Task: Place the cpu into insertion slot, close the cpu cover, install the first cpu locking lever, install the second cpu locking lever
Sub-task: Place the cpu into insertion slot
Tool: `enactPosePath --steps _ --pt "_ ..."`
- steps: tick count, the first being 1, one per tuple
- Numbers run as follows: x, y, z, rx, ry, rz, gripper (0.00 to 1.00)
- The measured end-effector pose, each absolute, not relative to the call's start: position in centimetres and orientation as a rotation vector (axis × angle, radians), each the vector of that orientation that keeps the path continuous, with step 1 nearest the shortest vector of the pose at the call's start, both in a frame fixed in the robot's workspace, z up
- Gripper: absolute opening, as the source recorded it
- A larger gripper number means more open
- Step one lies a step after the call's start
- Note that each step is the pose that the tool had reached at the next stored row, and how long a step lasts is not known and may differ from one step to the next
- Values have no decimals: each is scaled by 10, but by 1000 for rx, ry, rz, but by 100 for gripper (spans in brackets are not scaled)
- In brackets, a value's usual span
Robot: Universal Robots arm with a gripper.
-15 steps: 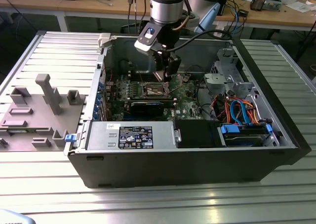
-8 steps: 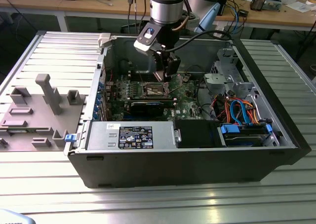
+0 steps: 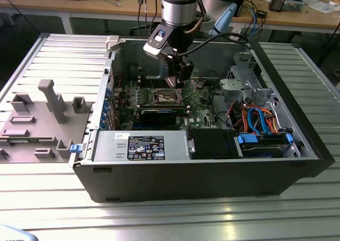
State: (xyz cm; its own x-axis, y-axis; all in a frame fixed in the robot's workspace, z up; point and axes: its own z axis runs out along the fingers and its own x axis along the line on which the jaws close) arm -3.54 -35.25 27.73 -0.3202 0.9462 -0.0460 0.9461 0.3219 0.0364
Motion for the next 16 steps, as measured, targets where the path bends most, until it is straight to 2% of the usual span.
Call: enactPosePath --steps 16 --pt "-35 -352 275 1885 2440 1 55"
